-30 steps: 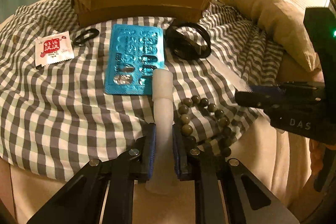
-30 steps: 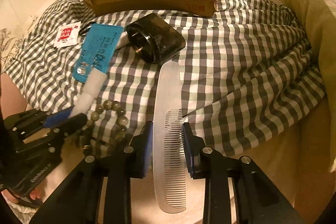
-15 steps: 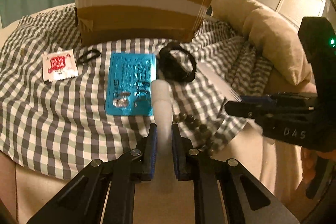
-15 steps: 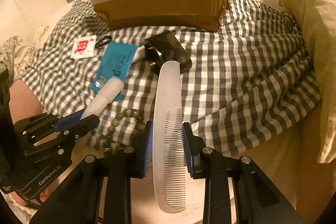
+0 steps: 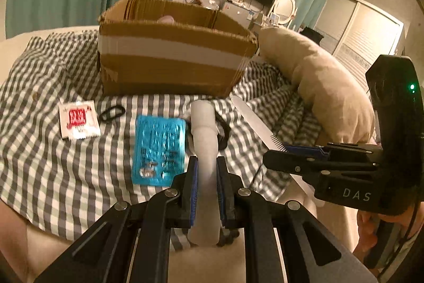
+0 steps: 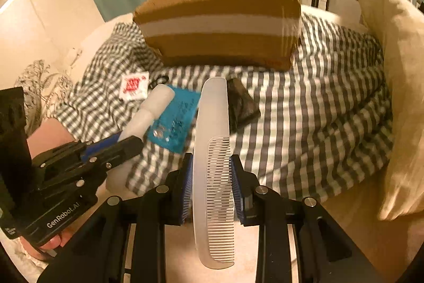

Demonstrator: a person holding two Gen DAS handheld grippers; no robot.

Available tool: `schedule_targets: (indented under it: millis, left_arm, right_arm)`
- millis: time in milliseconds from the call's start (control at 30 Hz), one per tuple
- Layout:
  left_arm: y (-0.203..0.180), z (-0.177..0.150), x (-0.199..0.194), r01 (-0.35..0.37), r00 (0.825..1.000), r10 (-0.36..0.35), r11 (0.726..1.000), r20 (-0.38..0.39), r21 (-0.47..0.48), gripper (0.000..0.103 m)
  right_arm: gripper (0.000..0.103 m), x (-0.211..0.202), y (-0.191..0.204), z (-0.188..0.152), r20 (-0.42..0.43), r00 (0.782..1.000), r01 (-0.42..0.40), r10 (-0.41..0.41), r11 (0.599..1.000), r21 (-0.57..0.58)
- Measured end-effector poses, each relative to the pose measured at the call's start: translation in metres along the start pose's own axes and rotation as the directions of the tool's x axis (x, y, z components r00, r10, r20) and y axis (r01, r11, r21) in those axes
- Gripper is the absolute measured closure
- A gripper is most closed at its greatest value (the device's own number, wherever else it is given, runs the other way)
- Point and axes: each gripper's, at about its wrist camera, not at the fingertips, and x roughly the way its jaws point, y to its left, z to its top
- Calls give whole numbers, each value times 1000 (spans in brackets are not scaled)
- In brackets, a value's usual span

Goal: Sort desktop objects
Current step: 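Carry the white tube and comb with both grippers over the cardboard box, then open both grippers to drop the tube and comb into the box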

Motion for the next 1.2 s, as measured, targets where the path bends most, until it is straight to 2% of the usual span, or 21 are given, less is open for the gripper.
schedule_targets:
  millis: [233, 533, 800, 1033, 1067, 1100, 1133, 1167, 1200]
  left_arm:
    - [4, 38, 0, -12, 999, 12, 1000, 49, 5, 90]
    - [8, 120, 16, -44, 991, 38, 998, 127, 48, 90]
    - [25, 188, 53, -84, 984, 73, 995, 164, 57, 90]
    - [48, 214, 86, -111, 981, 104, 993, 166, 34, 84]
    - [52, 216, 90, -120, 980, 114, 992, 164, 30, 83]
    - [55, 216, 90, -126, 979, 120, 992, 166, 26, 80]
    - [56, 214, 91, -132, 978, 126, 991, 168, 23, 77]
    - [58, 212, 89, -134, 976, 128, 991, 176, 21, 67]
    - [58, 210, 86, -141, 972, 135, 990, 192, 19, 52]
  right_arm:
    - [77, -14, 4, 32, 50, 999, 12, -10, 999, -36]
    - [76, -19, -5, 103, 127, 992, 5, 2, 998, -58]
    - [76, 8, -35, 177, 151, 989, 11, -8, 1000, -19]
    - [76, 37, -54, 214, 173, 985, 16, -18, 1000, 14]
    - [69, 38, -55, 216, 189, 982, 23, -27, 1000, 18]
    - [53, 39, -58, 218, 199, 979, 28, -33, 999, 30]
    - [45, 38, -60, 218, 209, 977, 31, -40, 998, 46]
    - [39, 36, -63, 216, 226, 973, 32, -45, 998, 63]
    - [39, 33, -65, 214, 245, 968, 32, -49, 997, 73]
